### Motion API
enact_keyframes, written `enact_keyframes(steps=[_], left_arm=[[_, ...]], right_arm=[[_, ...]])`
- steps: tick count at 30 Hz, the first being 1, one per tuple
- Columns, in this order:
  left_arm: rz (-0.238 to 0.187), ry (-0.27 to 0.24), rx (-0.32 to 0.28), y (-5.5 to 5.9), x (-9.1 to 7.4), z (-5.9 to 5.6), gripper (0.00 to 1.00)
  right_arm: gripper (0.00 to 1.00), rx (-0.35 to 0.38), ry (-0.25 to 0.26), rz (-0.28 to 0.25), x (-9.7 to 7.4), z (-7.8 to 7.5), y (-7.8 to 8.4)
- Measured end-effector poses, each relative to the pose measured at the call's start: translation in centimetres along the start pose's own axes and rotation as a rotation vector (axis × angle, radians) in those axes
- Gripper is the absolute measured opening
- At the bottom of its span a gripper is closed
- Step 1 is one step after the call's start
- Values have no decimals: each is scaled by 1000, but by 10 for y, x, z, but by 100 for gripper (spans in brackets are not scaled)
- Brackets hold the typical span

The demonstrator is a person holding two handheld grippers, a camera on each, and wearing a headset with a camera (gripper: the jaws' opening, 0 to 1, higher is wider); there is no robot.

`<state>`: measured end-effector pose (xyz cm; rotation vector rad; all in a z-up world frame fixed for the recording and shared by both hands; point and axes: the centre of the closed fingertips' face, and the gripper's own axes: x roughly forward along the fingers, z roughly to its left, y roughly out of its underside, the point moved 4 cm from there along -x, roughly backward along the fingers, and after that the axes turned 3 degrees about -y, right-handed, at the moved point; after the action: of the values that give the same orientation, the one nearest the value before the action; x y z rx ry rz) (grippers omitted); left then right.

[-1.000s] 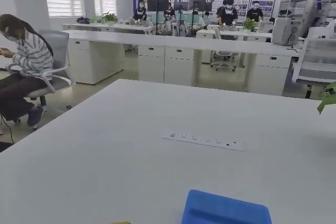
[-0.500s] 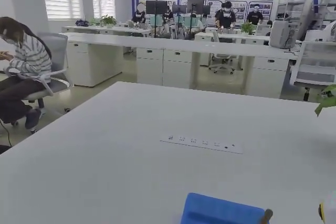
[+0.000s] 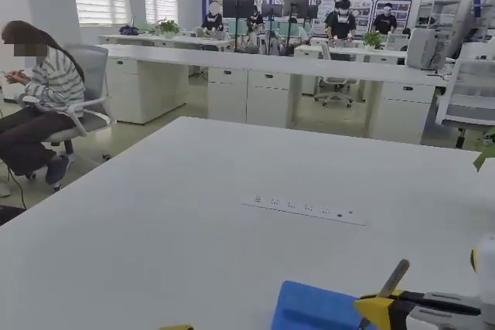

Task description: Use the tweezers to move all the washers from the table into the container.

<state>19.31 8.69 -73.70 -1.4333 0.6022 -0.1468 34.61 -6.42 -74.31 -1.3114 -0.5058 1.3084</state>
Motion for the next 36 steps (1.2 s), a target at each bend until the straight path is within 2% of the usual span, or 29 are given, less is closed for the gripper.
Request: enact_keyframes(steps=[5,14,17,20,36], left_arm=[[4,-3,2,1,0,1,82],[8,-1,7,1,0,0,81],[10,-2,8,1,0,1,81],[12,-1,8,1,0,1,81],[15,-1,7,2,1,1,80]], right_arm=[[3,18,14,27,7,-9,6],[3,41,33,60,14,-16,16],[3,54,40,74,17,-25,20],[3,65,39,86,19,-28,24],[3,68,56,158,25,-42,43]])
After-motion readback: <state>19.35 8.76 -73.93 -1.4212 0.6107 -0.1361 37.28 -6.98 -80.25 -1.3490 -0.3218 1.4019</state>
